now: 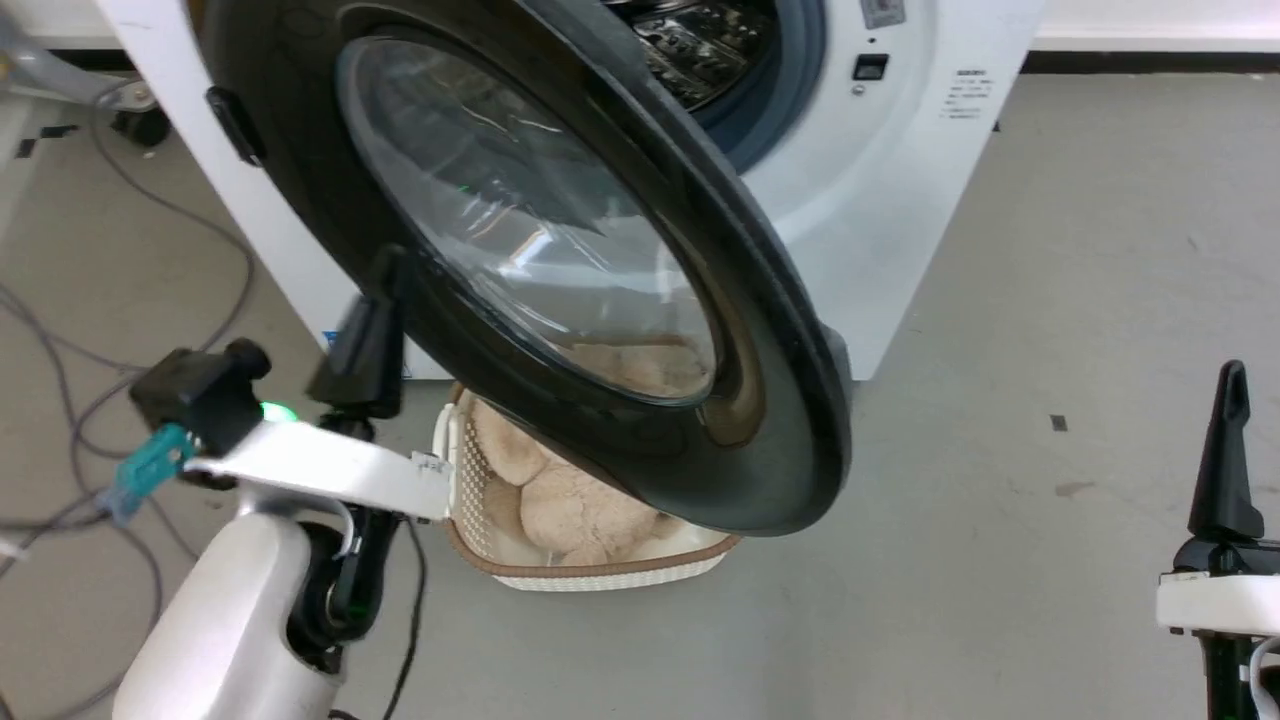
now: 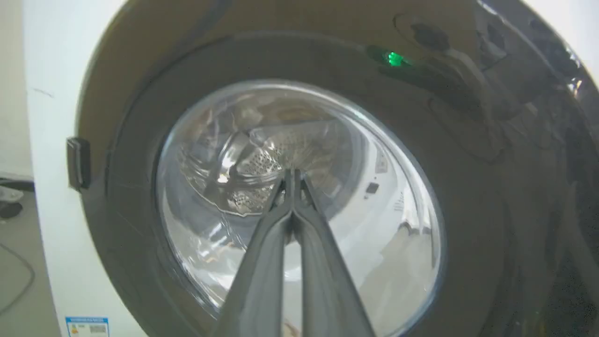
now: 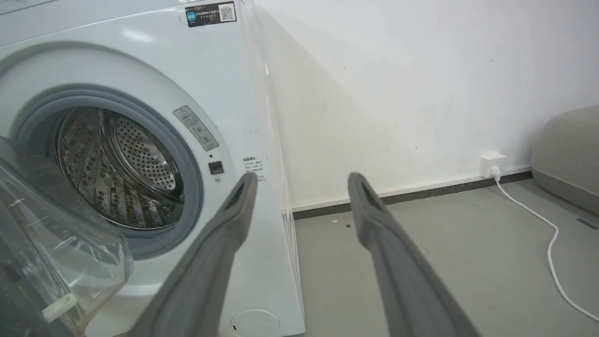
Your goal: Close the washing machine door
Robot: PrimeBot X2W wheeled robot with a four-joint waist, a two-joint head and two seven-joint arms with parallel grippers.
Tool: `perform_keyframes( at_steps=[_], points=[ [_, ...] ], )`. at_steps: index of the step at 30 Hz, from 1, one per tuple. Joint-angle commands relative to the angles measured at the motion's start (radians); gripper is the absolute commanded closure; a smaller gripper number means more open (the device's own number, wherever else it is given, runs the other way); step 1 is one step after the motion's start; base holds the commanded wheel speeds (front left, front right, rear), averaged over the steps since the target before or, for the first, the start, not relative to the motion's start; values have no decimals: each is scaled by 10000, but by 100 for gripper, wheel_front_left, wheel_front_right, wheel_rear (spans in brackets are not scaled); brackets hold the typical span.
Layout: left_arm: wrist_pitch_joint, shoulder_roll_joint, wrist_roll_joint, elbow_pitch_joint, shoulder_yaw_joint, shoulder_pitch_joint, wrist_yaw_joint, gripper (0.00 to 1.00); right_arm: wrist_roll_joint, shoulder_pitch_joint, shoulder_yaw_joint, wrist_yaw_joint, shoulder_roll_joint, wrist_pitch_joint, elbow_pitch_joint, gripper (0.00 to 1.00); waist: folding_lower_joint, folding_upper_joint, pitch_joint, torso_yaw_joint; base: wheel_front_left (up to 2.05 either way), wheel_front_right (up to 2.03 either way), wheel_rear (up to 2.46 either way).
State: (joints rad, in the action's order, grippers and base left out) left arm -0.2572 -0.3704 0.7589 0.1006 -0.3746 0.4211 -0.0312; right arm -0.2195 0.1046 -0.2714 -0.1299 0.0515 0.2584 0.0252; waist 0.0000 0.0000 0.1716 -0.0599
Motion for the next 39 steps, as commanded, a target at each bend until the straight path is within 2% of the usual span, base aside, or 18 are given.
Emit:
perform_keyframes(
  at_steps=[1,6,7,8,12,15,16,17,18,23,29,32,39],
  points=[
    [-41,129,-471,-112,166,-281,-158,100,31,-121,-24,-8,-13,34,1,0,0,0,-28,75,0,0,0],
    [-43,661,-3523,-864,1526,-1157,-1456,100,76,-126,-9,-8,-13,34,48,0,0,0,-73,281,0,0,0],
    [-43,724,-3972,-840,1639,-1385,-1676,68,75,-131,26,-8,-13,34,64,0,0,0,-89,316,0,0,0],
    [-43,804,-4350,-849,1771,-1578,-1890,0,61,-141,76,-8,-13,34,82,0,0,0,-103,354,0,0,0],
    [-44,1100,-5289,-904,2107,-2377,-2330,0,32,-165,246,-8,-13,34,263,0,0,0,-149,542,0,0,0],
    [-44,1360,-5660,-978,2334,-2929,-2412,0,106,-105,472,-8,-13,34,552,0,0,0,-177,659,0,0,0],
    [-44,1474,-5711,-1010,2401,-3068,-2384,0,186,-19,524,-8,-13,34,736,11,0,0,-183,697,0,0,0],
    [-44,1575,-5734,-1039,2496,-3181,-2325,0,236,104,545,-8,-13,34,952,76,0,0,-182,725,0,0,0],
    [-44,1658,-5780,-1053,2584,-3286,-2264,0,249,237,575,-8,-13,34,1150,100,0,0,-187,747,0,0,0],
    [-45,2074,-6002,-1099,2938,-3616,-1884,0,-7,1109,853,-8,-13,34,2189,100,0,0,-262,864,0,0,0],
    [-45,2499,-6188,-941,3285,-3650,-1408,0,-564,2059,2062,-8,-13,34,3480,100,0,0,-306,956,0,0,0],
    [-45,2668,-6262,-914,3460,-3632,-1231,0,-992,2305,3099,-8,30,34,3984,100,0,0,-297,976,0,0,0],
    [-45,2915,-6511,-905,3792,-3616,-939,0,-1676,2514,5733,-8,1097,34,4496,100,0,0,-268,975,0,0,0]
  ],
)
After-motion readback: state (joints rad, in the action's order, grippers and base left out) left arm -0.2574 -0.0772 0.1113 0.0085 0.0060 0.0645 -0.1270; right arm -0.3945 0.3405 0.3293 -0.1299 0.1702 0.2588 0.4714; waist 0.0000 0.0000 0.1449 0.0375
